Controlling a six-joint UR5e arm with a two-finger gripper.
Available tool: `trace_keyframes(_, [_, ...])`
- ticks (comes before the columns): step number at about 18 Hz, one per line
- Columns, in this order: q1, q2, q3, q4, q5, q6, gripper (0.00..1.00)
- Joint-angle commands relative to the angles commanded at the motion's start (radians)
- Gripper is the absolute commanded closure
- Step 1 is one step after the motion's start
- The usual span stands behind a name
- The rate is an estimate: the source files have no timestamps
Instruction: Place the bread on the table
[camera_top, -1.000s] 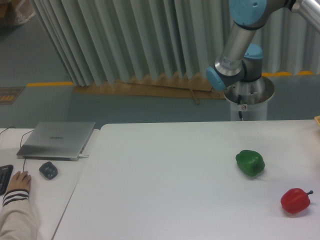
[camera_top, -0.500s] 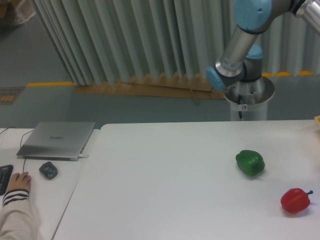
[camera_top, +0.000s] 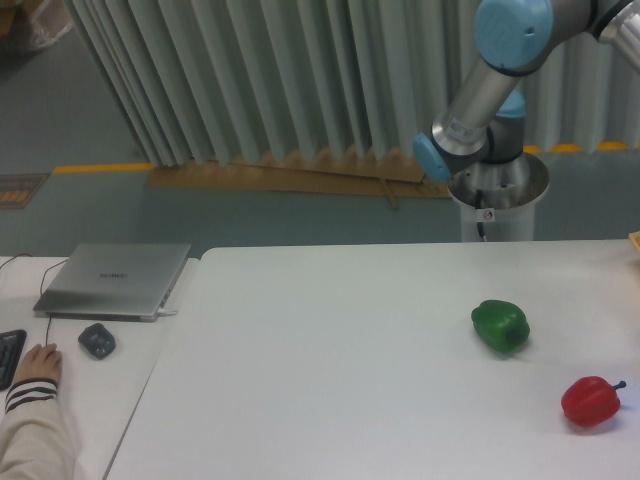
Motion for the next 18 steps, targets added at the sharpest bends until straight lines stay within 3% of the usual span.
trace_keyframes(5, [-0.014, 0.087, -0.032, -0.032, -0.053, -0.11, 1.0])
trace_keyframes(9, [0.002, 0.184, -0.084, -0.081, -0.279, -0.236, 1.0])
trace_keyframes(12, [0.017, 0.235, -0.112, -0.11, -0.461, -0.417, 1.0])
trace_keyframes(18, [-0.046, 0.328, -0.19, -0.118, -0.572, -0.624, 1.0])
